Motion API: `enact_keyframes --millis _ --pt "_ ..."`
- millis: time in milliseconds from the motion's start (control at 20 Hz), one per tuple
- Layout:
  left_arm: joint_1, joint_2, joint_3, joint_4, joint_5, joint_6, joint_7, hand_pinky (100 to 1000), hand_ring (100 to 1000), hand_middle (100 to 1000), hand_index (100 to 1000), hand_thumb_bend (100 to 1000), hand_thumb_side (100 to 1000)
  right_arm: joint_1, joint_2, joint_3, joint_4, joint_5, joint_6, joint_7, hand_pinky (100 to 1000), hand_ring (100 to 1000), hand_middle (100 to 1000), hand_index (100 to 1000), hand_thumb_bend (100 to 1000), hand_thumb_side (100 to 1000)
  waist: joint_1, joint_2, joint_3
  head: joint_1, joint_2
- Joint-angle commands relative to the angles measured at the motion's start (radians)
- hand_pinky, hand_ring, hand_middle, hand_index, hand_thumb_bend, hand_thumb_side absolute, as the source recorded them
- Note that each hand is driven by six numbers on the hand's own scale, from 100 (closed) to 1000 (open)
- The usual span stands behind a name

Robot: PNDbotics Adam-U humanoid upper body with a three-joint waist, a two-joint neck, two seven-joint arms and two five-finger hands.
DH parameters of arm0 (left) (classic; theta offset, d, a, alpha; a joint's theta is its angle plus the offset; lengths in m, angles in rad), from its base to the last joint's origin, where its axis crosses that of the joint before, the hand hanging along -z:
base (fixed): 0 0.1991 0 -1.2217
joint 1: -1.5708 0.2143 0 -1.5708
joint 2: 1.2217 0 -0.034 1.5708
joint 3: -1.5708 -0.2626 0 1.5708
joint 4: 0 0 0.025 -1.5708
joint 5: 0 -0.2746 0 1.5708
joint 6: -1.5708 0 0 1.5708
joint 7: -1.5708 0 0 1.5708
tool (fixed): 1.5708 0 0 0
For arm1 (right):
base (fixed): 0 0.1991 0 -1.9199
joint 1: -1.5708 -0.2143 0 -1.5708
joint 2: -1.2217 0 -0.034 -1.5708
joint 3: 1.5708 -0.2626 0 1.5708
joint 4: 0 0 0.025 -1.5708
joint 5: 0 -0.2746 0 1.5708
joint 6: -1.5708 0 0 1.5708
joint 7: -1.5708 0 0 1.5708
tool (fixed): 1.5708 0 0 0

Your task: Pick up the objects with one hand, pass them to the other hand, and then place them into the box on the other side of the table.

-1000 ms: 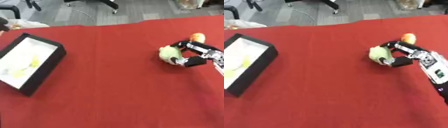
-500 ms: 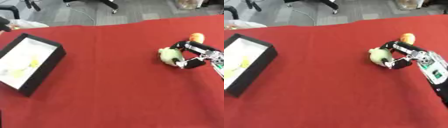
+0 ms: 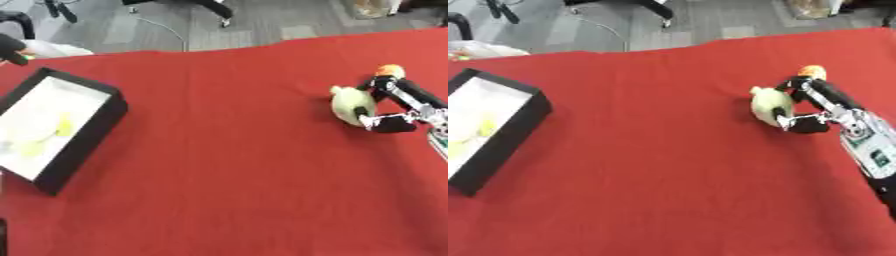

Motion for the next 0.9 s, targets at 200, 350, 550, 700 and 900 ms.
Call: enact_keyframes --millis 200,350,550,700,900 --pt "0.043 0.026 0.022 -0.016 -0.019 0.008 0.018 437 486 595 793 598 664 0.002 -0.045 -0.057 -0.142 -0.161 0.048 -0.015 649 589 325 202 100 100 -0.019 -0.014 -0.018 0.025 -0.002" --pt "0.071 0.02 0.042 -0.007 -0.033 0.012 0.035 431 477 581 771 586 655 0.006 -0.049 -0.081 -0.205 -0.248 0.085 -0.014 647 587 323 203 100 100 -0.022 -0.02 -0.027 0.036 -0.002" --pt "0.1 0.007 0.079 0.03 -0.056 0.032 0.07 415 453 545 738 505 592 0.01 -0.051 -0.119 -0.289 -0.361 0.132 -0.03 645 584 321 206 100 100 -0.025 -0.027 -0.038 0.047 -0.002" --pt "0.105 -0.005 0.089 0.092 -0.078 0.051 0.077 404 449 544 742 480 555 0.01 -0.045 -0.145 -0.363 -0.438 0.166 -0.043 645 583 320 209 100 100 -0.028 -0.032 -0.05 0.058 -0.002" --pt "0.092 -0.018 0.065 0.188 -0.096 0.05 0.054 394 454 560 760 438 522 0.006 -0.023 -0.155 -0.481 -0.51 0.207 -0.047 646 581 319 212 100 100 -0.031 -0.033 -0.066 0.073 -0.002"
